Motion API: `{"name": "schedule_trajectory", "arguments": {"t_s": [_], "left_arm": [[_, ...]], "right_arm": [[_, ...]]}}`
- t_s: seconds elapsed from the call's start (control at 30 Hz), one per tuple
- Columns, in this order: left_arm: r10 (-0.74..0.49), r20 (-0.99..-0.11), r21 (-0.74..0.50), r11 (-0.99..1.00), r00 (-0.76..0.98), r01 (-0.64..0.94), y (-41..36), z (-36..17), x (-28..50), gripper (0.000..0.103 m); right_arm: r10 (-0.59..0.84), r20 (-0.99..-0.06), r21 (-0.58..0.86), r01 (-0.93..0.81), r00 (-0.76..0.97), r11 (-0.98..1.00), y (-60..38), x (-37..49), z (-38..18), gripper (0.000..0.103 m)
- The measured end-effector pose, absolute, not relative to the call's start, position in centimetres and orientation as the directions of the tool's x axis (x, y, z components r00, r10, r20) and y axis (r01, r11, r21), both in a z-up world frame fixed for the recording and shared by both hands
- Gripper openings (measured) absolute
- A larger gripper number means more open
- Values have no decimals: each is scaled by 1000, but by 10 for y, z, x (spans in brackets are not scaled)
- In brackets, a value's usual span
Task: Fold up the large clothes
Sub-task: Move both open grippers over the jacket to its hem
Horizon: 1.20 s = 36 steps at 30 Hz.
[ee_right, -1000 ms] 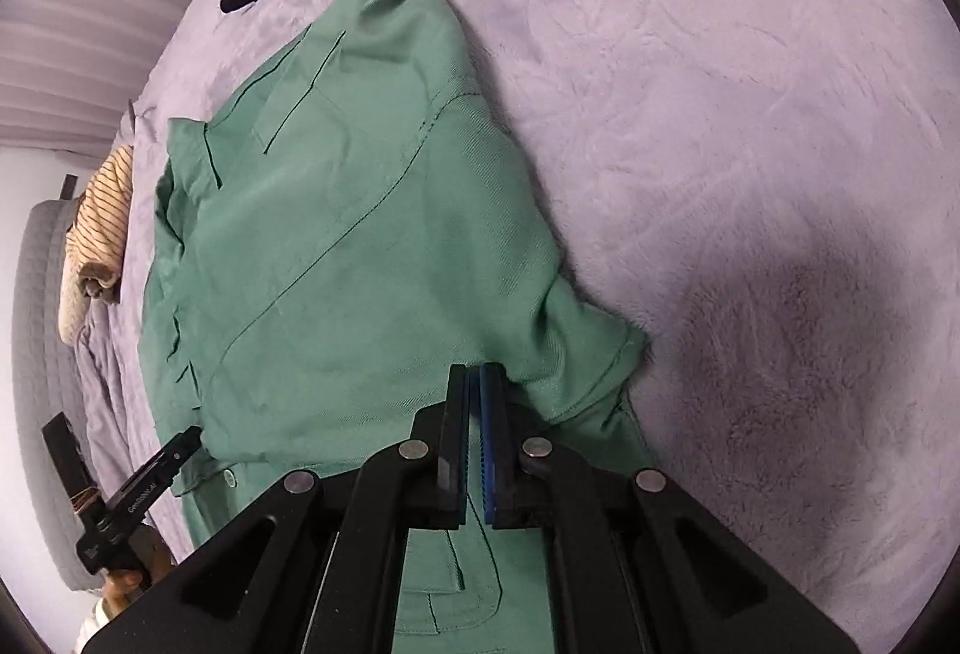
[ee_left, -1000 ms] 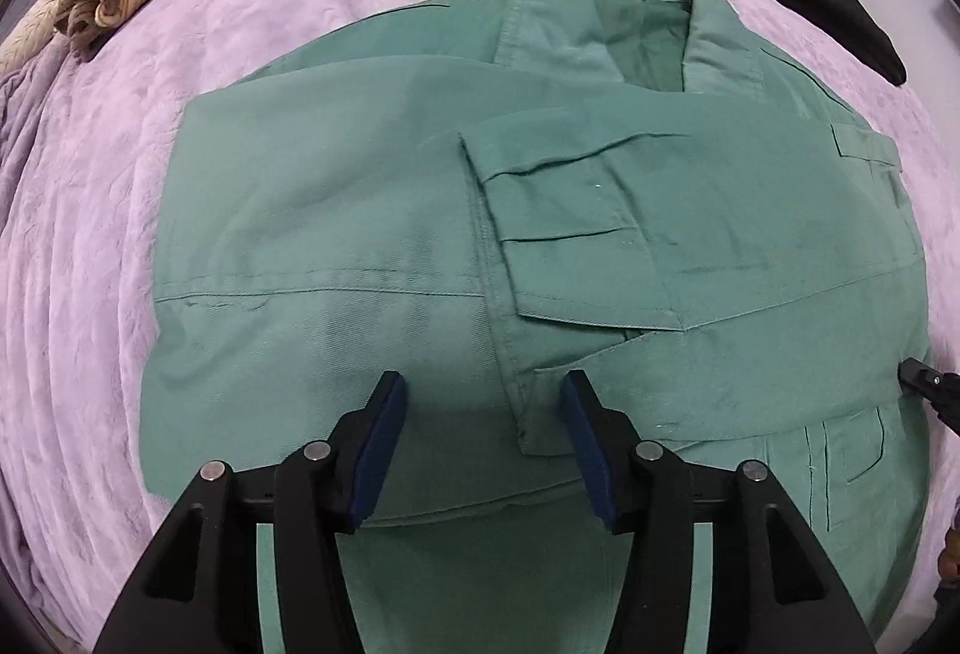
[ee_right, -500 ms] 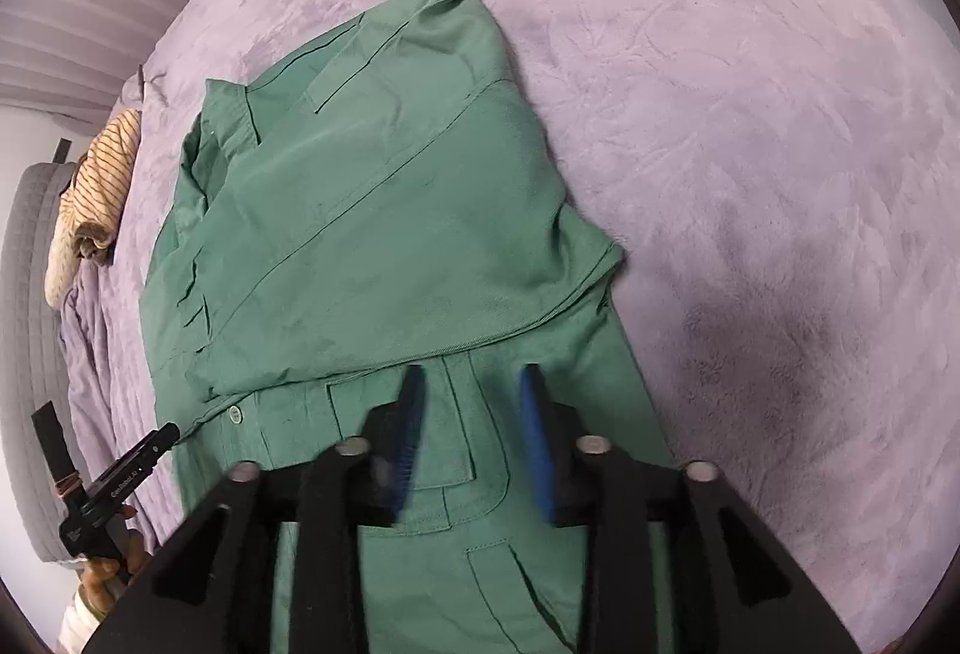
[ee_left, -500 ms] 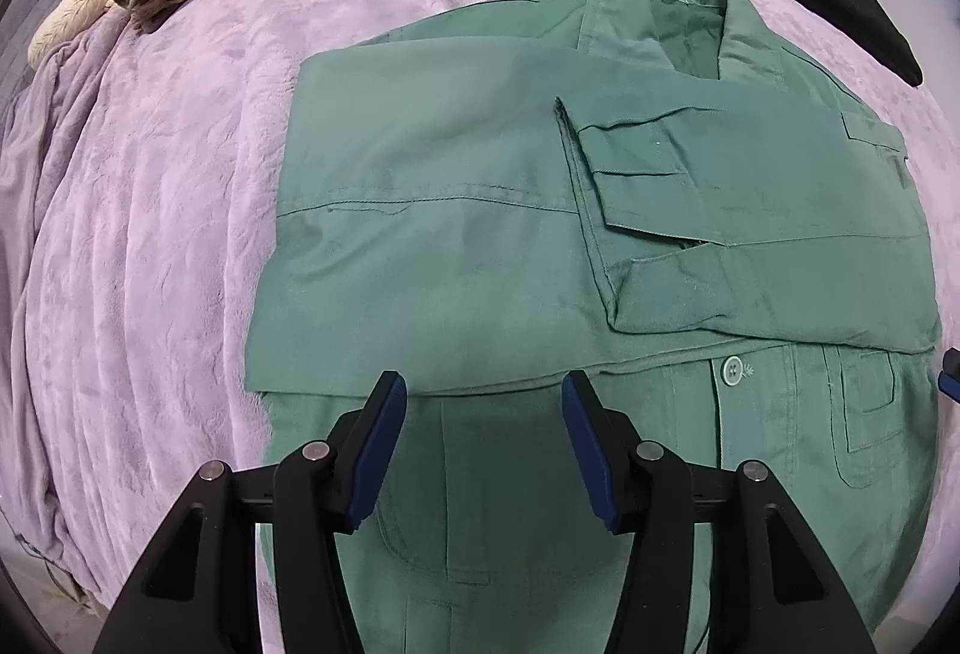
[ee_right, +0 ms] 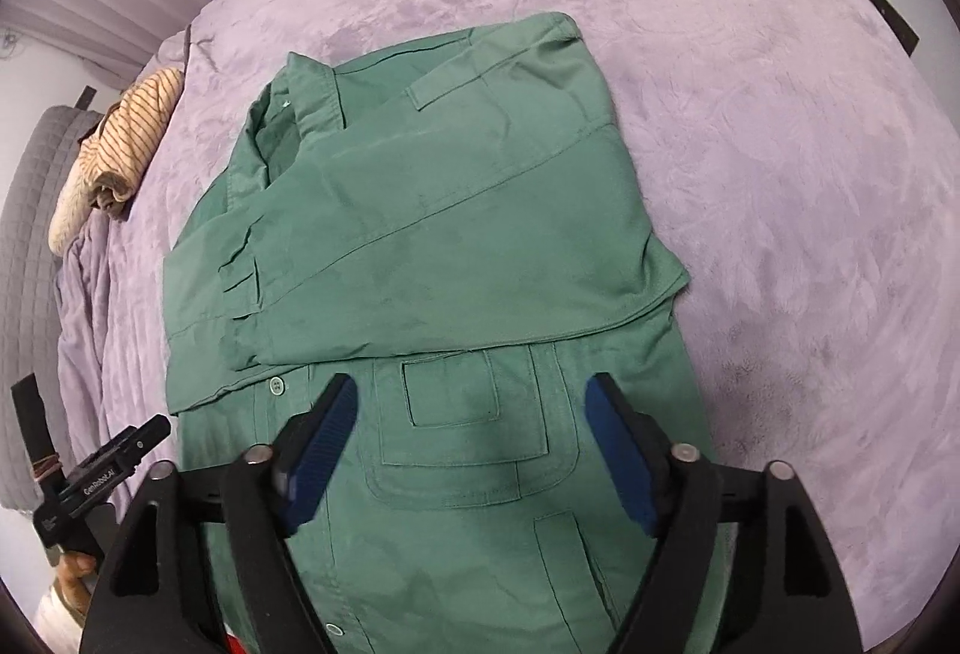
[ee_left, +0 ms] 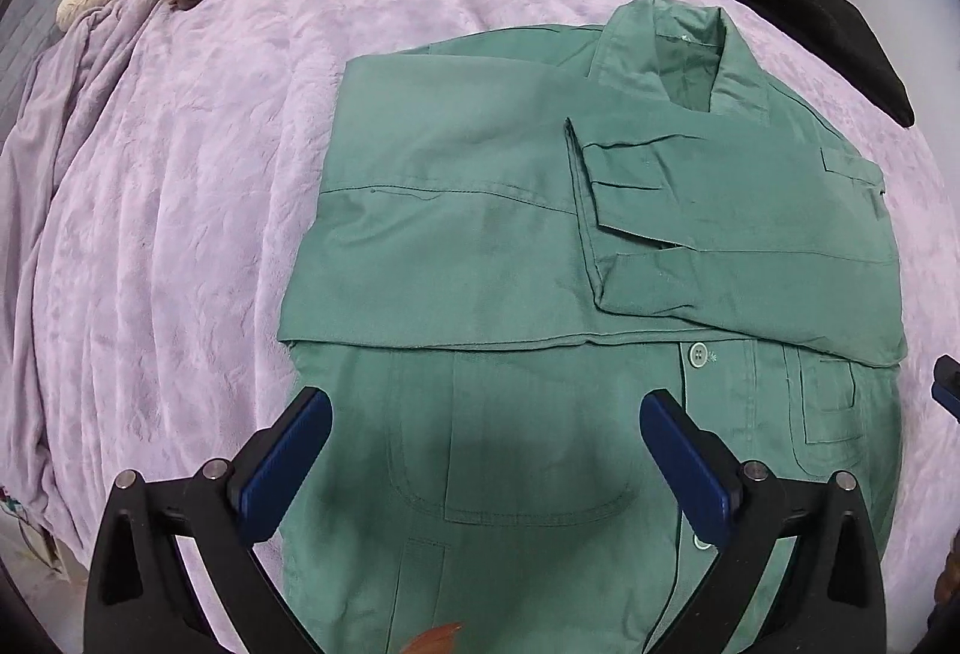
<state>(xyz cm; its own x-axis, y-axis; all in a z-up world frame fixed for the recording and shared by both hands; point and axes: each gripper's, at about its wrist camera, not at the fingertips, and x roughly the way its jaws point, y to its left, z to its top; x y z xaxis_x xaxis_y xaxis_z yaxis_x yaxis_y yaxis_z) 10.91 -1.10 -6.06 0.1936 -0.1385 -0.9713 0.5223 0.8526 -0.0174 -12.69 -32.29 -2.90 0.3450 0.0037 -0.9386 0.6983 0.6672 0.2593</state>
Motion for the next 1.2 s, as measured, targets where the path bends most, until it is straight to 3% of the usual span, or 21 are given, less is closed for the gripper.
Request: {"name": "schedule_trajectory", "arguments": {"t_s": [0.33, 1.2], "left_arm": [[-149, -970, -19, 834, 192, 551, -12, -47, 95, 103], [-90, -963, 53, 860, 254, 507, -8, -20, 64, 103]], "right_arm": [[-46, -931, 218, 655, 362, 723, -308, -123, -8, 86], [56, -937, 279, 642, 344, 714, -320, -151, -7, 87]]}}
